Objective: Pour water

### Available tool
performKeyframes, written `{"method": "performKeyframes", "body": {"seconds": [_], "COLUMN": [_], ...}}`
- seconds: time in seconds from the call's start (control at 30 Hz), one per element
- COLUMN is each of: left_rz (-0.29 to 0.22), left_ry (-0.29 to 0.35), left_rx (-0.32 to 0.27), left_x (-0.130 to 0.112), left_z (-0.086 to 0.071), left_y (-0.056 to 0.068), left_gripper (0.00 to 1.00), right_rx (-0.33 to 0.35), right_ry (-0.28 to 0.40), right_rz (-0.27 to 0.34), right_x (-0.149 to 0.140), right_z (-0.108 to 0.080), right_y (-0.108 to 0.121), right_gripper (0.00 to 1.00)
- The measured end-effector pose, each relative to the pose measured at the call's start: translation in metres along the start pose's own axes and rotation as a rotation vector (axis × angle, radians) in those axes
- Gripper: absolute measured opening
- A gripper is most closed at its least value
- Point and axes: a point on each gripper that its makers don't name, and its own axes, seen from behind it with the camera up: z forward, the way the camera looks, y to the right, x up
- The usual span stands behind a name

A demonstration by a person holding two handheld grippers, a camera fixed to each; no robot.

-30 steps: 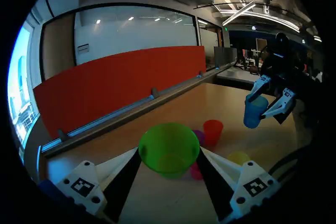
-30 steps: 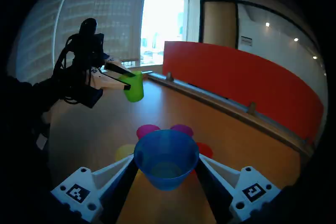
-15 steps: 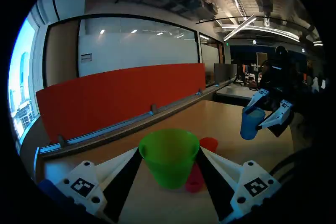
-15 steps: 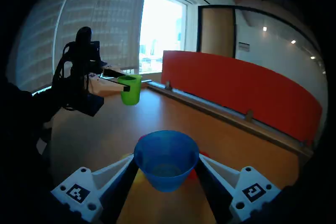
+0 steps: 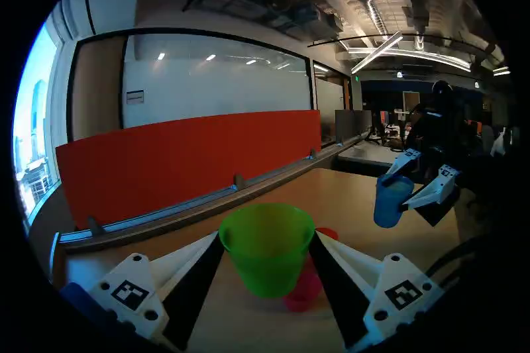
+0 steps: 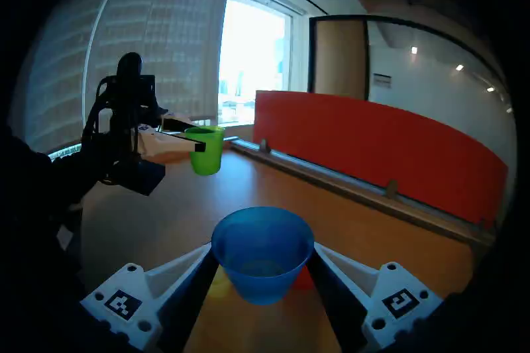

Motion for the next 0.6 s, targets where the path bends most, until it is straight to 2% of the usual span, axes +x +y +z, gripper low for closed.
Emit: {"method": "performKeyframes", "body": {"seconds": [0.6], "left_rz": [-0.002], "left_ry": [-0.001], "left_rx": [-0.002], "left_x": [0.0], "left_z": [-0.002], "left_y": [0.001], "left_gripper": [0.88], "right_rx": [-0.007], "right_ry": [0.144], "right_rz": [0.01], "right_x": [0.039], "right_z": [0.007], "right_y": [-0.001], "right_gripper": [0.9]}}
